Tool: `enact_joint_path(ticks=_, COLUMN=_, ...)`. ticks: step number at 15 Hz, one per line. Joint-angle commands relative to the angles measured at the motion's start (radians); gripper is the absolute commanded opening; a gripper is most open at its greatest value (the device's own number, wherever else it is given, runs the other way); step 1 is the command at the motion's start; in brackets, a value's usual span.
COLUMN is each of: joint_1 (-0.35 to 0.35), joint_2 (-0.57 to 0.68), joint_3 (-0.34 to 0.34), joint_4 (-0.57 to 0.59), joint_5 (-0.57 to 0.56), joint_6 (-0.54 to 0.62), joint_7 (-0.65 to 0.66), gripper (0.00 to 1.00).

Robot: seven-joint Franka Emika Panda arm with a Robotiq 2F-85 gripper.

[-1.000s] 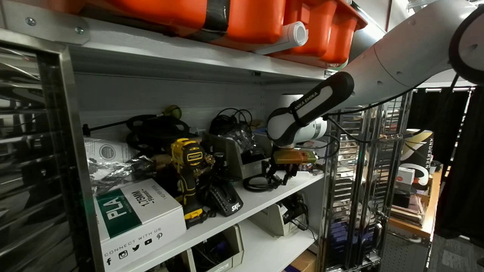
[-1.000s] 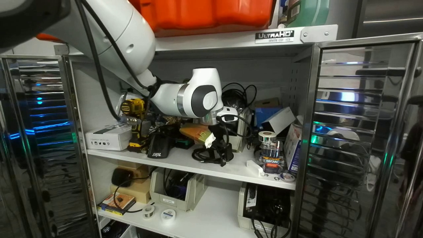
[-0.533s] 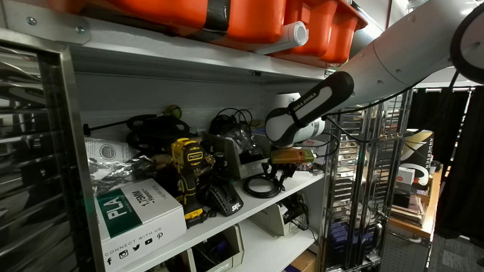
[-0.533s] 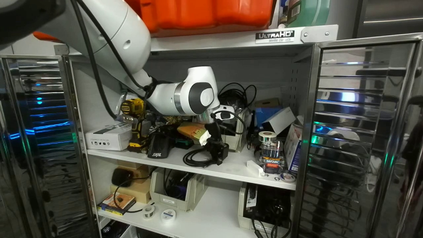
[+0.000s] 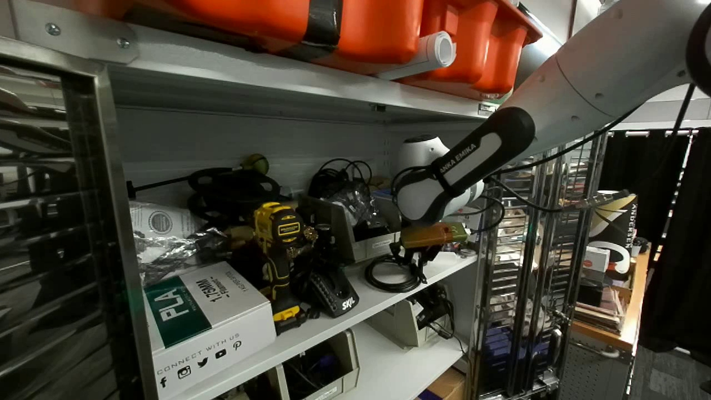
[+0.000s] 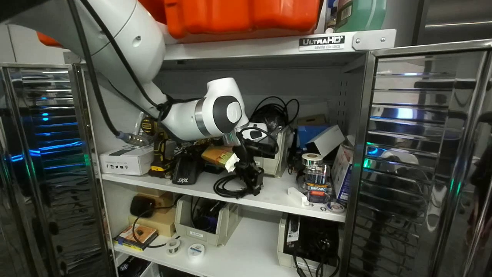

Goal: Put the black cable in the gray box

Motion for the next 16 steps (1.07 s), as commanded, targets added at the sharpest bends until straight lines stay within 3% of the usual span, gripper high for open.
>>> enact_joint_path(ticks=1, joint_1=0.021, joint_2=-0.102, joint_3=-0.037, joint_4=-0.194, joint_5=-0.075, joint_6=0.083, joint_7=0.055, gripper=0.21)
enact_joint_path(ticks=7, joint_1=0.014, joint_2=-0.194, joint_3=-0.064, joint_4=-0.375, joint_5=-0.206, joint_6=0.296, joint_7=0.122, gripper=0.21)
enact_joint_path(ticks=11, joint_1=0.024, joint_2=-0.235, joint_3=-0.112, joint_4=-0.469, joint_5=-0.321, joint_6=0.498, joint_7=0.186, gripper=0.21)
enact_joint_path(ticks=16, joint_1=0.073, joint_2=-0.286, joint_3=-0.217, joint_4=-0.522, joint_5=-0.577, joint_6=0.622, joint_7=0.367, gripper=0.21)
